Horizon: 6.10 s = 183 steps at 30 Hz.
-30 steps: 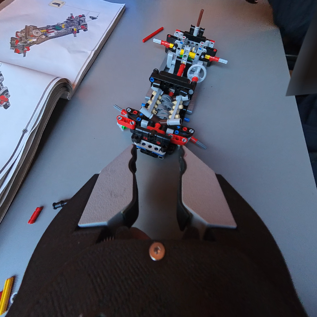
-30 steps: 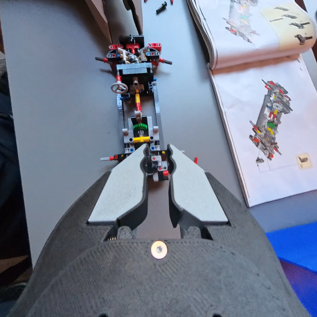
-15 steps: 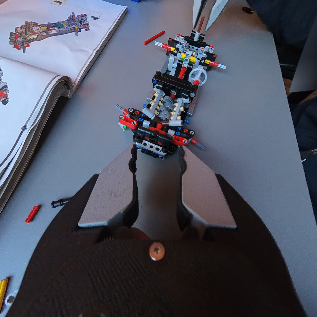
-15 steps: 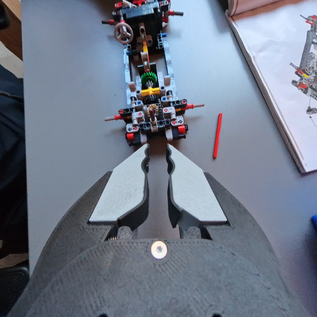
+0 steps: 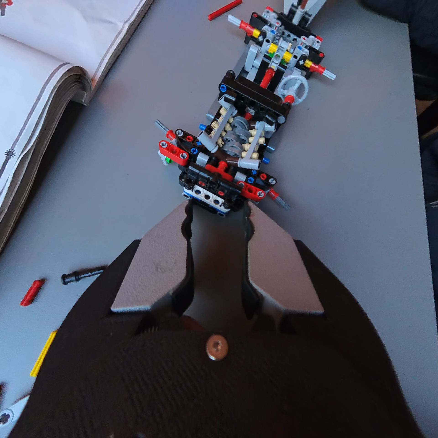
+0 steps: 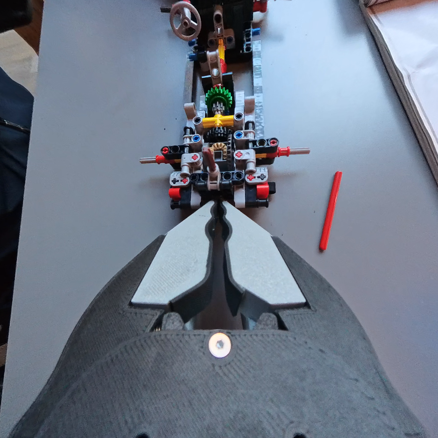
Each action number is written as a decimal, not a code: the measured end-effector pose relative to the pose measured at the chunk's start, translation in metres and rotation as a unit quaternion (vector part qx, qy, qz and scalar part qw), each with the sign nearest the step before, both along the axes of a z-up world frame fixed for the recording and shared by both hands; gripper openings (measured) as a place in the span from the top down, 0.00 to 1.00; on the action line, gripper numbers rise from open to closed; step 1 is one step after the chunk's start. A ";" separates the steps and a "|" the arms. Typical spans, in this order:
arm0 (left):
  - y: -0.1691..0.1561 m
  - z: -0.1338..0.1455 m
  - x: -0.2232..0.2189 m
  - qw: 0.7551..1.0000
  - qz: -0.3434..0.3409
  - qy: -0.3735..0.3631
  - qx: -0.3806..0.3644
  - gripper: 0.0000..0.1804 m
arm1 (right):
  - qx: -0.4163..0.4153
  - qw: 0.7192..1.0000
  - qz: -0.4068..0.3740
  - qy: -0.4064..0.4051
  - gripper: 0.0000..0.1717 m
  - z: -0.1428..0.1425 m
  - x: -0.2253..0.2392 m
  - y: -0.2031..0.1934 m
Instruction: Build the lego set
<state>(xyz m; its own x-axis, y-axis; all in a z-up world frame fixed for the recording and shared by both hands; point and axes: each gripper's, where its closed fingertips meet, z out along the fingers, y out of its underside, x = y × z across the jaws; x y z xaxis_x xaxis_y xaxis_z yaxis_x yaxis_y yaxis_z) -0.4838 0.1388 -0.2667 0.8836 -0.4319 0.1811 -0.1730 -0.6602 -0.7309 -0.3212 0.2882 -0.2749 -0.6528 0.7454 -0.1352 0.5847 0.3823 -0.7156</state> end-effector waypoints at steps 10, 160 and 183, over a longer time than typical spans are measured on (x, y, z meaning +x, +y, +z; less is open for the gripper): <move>0.000 0.000 -0.001 1.000 0.000 0.012 0.004 0.79 | -0.020 1.000 0.002 -0.008 1.00 0.000 -0.001 0.000; 0.026 0.014 -0.181 0.962 0.210 0.083 -0.152 1.00 | -0.151 0.903 -0.309 0.259 0.81 0.087 -0.017 0.107; 0.035 0.011 -0.200 0.944 0.243 0.171 -0.144 0.70 | -0.157 0.902 -0.305 0.263 0.83 0.090 -0.017 0.105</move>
<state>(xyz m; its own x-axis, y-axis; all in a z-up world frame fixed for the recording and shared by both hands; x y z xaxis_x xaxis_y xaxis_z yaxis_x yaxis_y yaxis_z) -0.6835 0.1741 -0.2554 0.9929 0.0623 -0.1013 0.0082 -0.8855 -0.4645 -0.3382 0.3934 -0.1846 -0.1697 0.9665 -0.1927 0.1650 -0.1649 -0.9724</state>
